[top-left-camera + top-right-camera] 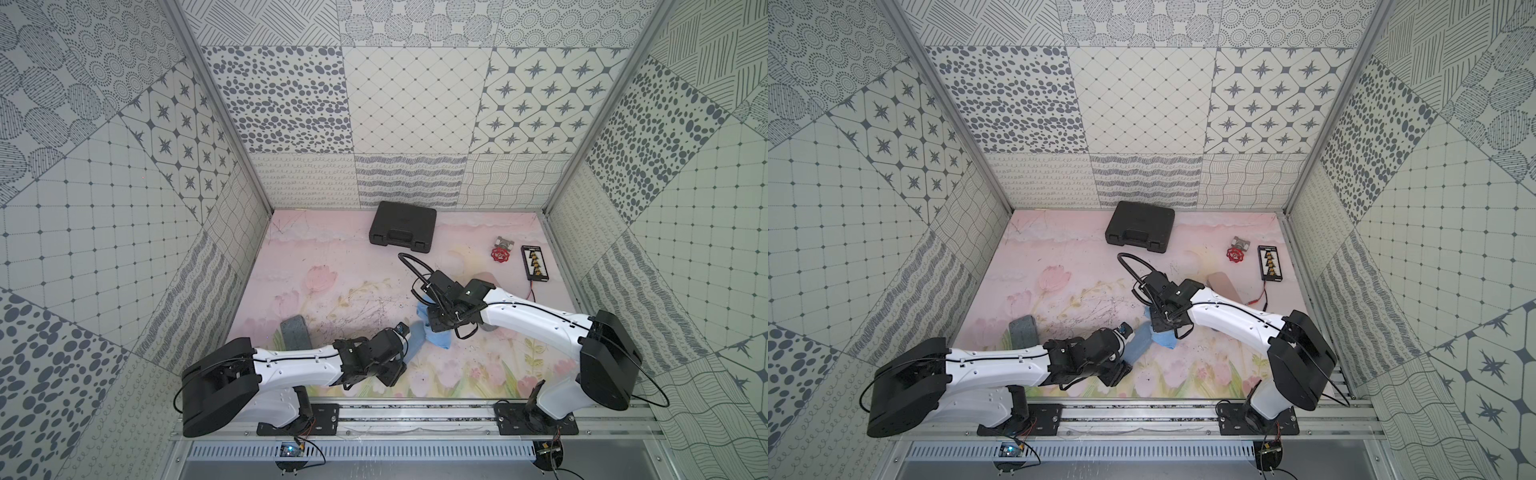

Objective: Wipe the eyeglass case
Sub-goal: Wipe the dirt from the eyeglass case.

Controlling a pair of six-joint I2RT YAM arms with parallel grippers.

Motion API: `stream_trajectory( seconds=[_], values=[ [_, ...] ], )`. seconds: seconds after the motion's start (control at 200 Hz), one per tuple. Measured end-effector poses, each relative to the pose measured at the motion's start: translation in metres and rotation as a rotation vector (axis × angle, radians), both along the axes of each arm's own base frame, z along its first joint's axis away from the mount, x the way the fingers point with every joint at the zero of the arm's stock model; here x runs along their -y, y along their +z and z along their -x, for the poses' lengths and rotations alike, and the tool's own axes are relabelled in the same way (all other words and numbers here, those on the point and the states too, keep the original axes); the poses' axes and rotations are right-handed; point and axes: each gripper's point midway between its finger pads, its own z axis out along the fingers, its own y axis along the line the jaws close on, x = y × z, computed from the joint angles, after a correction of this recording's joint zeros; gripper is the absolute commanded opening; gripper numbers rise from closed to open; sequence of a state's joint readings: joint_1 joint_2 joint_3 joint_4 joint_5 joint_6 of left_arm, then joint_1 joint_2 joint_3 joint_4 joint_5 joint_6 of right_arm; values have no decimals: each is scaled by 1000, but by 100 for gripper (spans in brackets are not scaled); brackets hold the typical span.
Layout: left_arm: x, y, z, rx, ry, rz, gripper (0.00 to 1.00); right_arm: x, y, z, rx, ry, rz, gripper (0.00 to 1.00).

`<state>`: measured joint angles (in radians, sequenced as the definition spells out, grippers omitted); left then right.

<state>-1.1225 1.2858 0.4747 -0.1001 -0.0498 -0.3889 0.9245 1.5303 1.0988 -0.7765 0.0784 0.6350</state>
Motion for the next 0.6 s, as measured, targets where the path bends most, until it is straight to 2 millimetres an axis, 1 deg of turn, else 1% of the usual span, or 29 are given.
stream_trajectory(
  seconds=[0.06,0.095,0.14,0.185,0.24,0.305,0.335,0.37,0.385,0.42,0.465,0.5,0.54,0.575,0.595],
  values=[
    [2,0,-1,-6,3,12,38,-26,-4,15,-24,23,-91,0],
    [3,1,-1,-8,6,18,38,-33,-11,23,-47,28,-119,0],
    [4,1,-2,-11,12,28,38,-35,-23,29,-73,23,-130,0],
    [5,1,-2,-17,12,33,38,-31,-36,30,-90,-2,-125,0],
    [6,2,-2,-24,17,45,38,-29,-35,24,-91,-19,-146,0],
    [6,2,-4,-27,24,57,38,-18,-37,7,-73,-67,-134,0],
    [6,2,-4,-28,25,63,38,-7,-37,-6,-44,-102,-109,0],
    [7,2,-4,-33,27,73,38,10,-38,-21,-4,-149,-60,0],
    [7,3,-4,-35,27,76,38,21,-39,-29,19,-175,-23,0],
    [8,3,-3,-41,26,85,38,42,-40,-40,54,-214,53,0],
    [10,4,-2,-50,26,96,38,68,-39,-49,95,-250,166,0],
    [10,4,-1,-56,25,101,37,80,-35,-51,121,-248,232,0],
    [11,4,-1,-61,26,105,37,82,-27,-51,149,-219,280,0],
    [11,4,-1,-63,25,106,38,75,-18,-51,174,-179,295,0],
    [11,4,-1,-63,26,107,37,66,-13,-49,185,-153,286,0]
  ],
)
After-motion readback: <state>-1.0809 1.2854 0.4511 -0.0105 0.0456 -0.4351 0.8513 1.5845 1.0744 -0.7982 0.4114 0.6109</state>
